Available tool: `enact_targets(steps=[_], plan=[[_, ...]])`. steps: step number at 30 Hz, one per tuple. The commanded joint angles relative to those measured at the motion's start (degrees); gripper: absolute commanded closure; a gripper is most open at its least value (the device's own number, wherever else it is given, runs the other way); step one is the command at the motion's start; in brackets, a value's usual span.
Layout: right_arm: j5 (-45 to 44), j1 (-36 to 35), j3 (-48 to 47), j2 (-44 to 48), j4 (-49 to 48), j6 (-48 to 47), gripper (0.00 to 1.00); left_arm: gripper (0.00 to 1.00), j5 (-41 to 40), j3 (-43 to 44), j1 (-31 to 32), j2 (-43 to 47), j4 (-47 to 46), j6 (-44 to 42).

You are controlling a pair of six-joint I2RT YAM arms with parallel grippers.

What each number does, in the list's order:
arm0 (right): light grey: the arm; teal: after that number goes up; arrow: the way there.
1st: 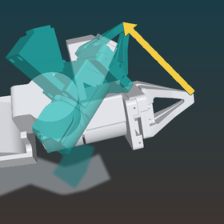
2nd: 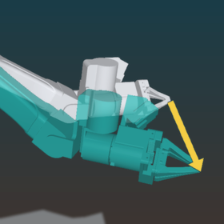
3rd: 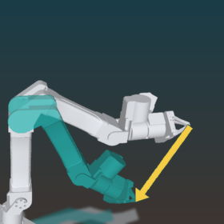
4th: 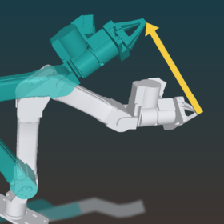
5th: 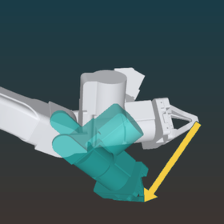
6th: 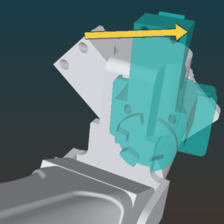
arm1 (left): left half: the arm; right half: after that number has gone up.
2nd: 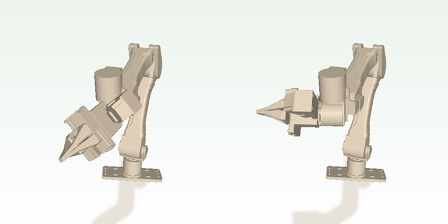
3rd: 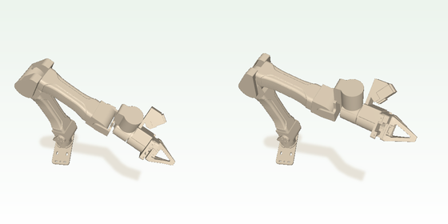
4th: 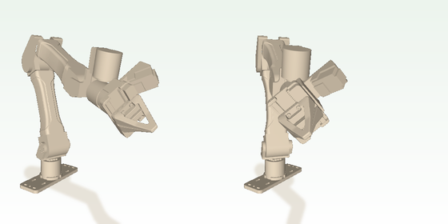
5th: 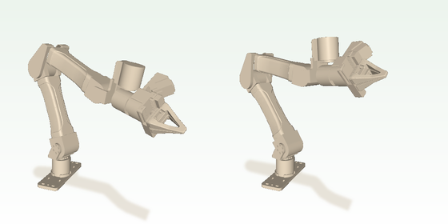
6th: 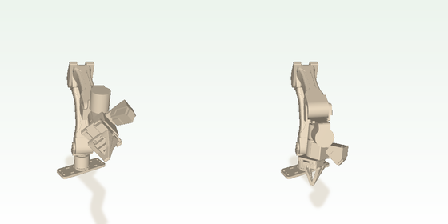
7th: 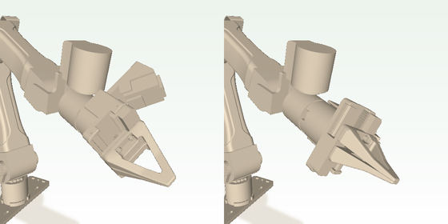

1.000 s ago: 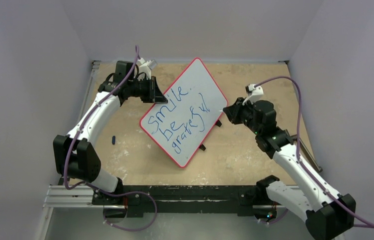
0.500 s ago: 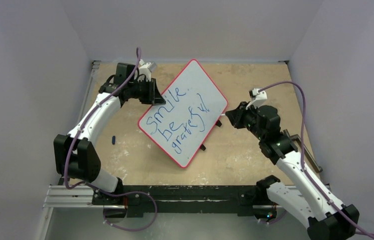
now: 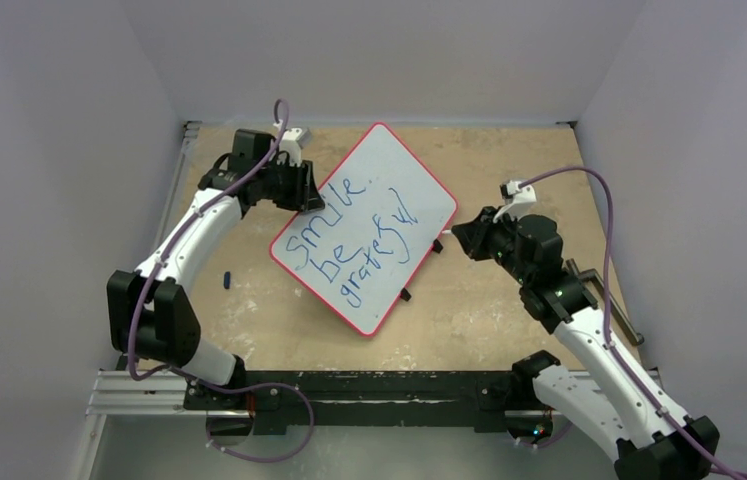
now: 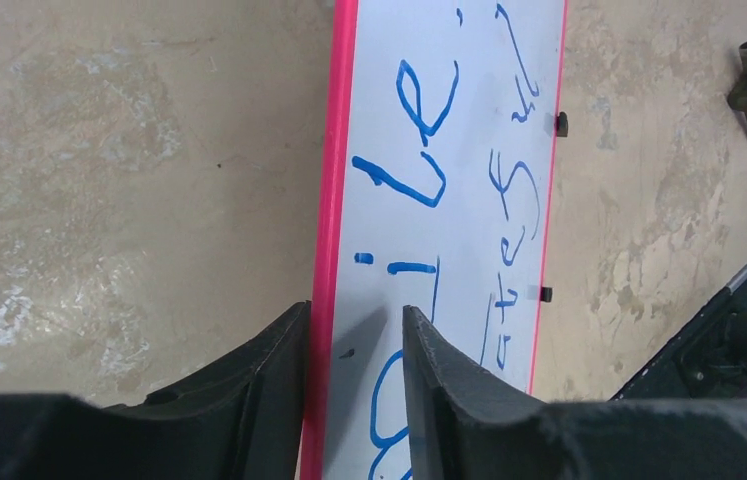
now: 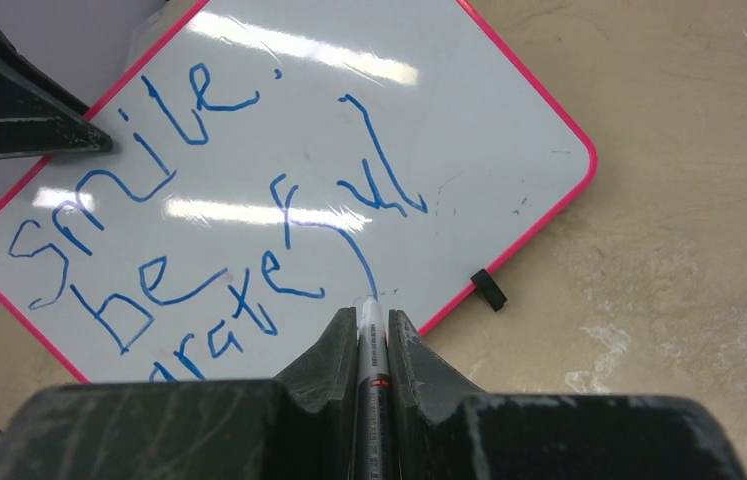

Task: Write a sentence on the whiteboard
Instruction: Put down the whiteboard on the whiteboard stand.

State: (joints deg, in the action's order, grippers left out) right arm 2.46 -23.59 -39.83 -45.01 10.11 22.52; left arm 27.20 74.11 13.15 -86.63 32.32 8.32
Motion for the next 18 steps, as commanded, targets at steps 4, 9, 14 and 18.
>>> enact_targets(steps=[4,9,14,18], plan=[[-0.18,0.13,-0.34,0.63,0.15,0.65,1.00,0.58,-0.83,-0.88,0.32,4.49,-3.79,-1.53],[-0.04,0.20,-2.91,-0.11,1.03,0.51,1.00,0.53,-1.07,-1.32,0.36,5.44,-4.46,-1.24],[0.26,0.08,-7.98,-2.04,3.52,0.50,1.00,0.47,-1.28,-1.54,0.34,6.07,-4.70,-0.99],[-1.09,0.13,-12.44,-1.99,7.00,-0.33,1.00,0.44,-1.55,-1.51,0.38,6.61,-4.76,-0.70]])
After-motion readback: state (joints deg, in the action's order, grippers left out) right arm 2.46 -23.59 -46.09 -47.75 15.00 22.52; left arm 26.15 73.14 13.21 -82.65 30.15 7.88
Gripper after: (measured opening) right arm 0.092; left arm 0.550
